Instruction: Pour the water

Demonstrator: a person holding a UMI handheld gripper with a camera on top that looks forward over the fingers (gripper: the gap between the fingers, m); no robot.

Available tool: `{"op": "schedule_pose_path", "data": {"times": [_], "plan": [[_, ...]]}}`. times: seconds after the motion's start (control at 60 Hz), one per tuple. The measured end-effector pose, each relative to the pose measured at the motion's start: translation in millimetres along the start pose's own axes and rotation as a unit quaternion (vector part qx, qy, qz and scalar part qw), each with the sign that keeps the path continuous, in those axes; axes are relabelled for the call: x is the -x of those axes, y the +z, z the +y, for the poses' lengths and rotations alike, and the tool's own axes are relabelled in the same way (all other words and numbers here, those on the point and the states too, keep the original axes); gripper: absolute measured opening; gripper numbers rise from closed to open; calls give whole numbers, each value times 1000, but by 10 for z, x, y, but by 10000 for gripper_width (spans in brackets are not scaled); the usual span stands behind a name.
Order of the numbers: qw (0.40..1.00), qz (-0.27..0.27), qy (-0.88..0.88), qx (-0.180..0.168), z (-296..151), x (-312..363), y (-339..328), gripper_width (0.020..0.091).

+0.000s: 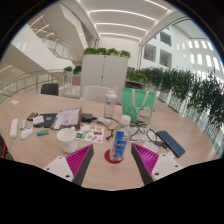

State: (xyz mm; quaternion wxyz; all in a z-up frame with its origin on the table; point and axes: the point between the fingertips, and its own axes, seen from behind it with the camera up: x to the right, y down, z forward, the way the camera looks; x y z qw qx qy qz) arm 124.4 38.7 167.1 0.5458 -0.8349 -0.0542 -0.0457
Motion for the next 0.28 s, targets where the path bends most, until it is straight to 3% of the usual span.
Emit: {"op": "schedule_pose_path", "data": {"times": [0.283], "plan": [[1000, 17, 17, 20, -133, 798, -1496, 847]]}}
